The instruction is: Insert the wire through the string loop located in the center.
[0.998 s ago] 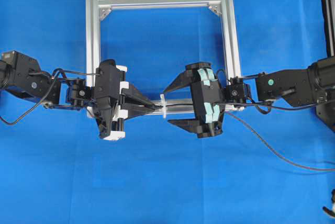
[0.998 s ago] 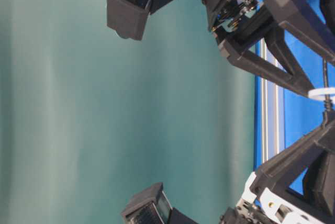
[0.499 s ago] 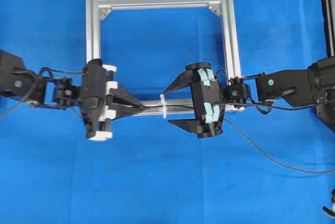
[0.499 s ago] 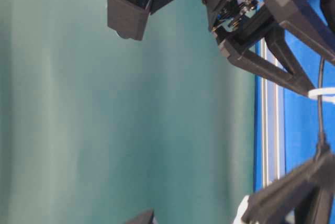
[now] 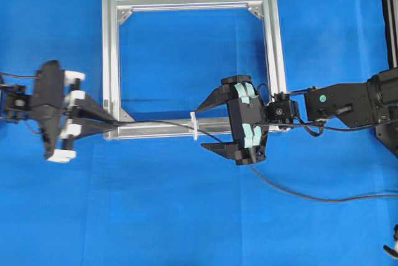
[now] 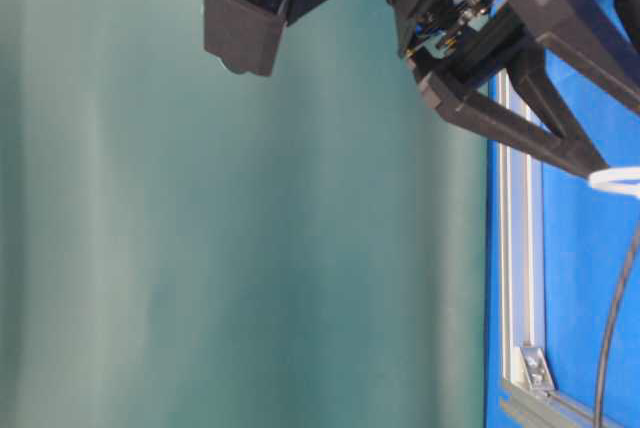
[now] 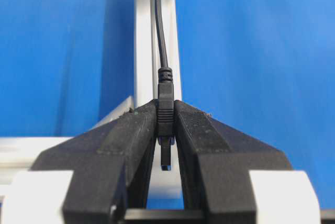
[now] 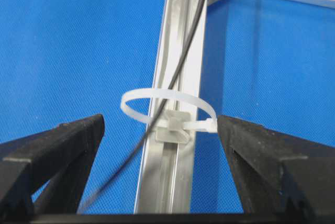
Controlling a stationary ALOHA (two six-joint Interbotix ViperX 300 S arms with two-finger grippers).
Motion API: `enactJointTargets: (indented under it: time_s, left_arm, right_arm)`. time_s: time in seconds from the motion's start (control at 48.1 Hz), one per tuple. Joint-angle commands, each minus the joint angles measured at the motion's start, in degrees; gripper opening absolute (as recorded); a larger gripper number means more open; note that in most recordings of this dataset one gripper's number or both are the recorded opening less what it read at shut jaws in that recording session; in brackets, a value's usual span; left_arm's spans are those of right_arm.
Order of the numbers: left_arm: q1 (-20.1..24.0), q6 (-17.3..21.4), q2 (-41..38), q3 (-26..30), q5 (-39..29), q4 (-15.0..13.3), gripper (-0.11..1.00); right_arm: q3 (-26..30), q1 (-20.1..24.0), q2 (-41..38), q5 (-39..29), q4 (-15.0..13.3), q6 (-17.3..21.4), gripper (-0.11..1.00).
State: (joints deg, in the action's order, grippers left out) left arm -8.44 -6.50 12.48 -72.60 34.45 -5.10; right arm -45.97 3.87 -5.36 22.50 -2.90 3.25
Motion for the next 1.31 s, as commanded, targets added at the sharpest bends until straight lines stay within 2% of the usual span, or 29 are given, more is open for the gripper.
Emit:
enactJointTargets:
  time_s: [0.0, 0.229, 0.499, 0.998, 1.039, 1.081, 1.226, 1.289]
  left_arm:
    - [-1.3, 0.3, 3.5, -1.8, 0.3, 0.3, 0.08]
    - [-2.9, 0.3, 7.4, -5.3, 0.2, 0.3, 0.09]
    - [0.5, 0.5, 7.3, -5.0, -3.0, 0.3, 0.08]
    - [2.5, -0.1, 7.5, -4.9, -3.6, 0.3, 0.09]
    - [2.5, -0.3, 7.5, -4.8, -3.6, 0.3, 0.14]
    - [2.5, -0.4, 7.5, -4.8, -3.6, 0.3, 0.23]
    - [2.5, -0.7, 7.2, -4.7, -3.9, 0.3, 0.69]
    - [2.5, -0.4, 7.2, -4.7, -4.6, 0.3, 0.84]
  right_arm:
    - [0.7, 0.2, 1.8, -0.3, 0.1, -0.1, 0.98]
    - [0.8, 0.3, 1.8, -0.5, 0.1, -0.1, 0.98]
    - [0.8, 0.3, 1.8, -0.5, 0.1, -0.1, 0.98]
    - [0.9, 0.3, 2.0, -0.5, 0.0, -0.2, 0.98]
    - [0.9, 0.4, 2.0, -0.5, 0.0, -0.2, 0.98]
    - [1.0, 0.3, 2.0, -0.5, 0.0, -0.2, 0.98]
    - [0.9, 0.4, 2.0, -0.6, 0.0, -0.2, 0.98]
    - [0.9, 0.4, 2.0, -0.8, 0.0, -0.2, 0.98]
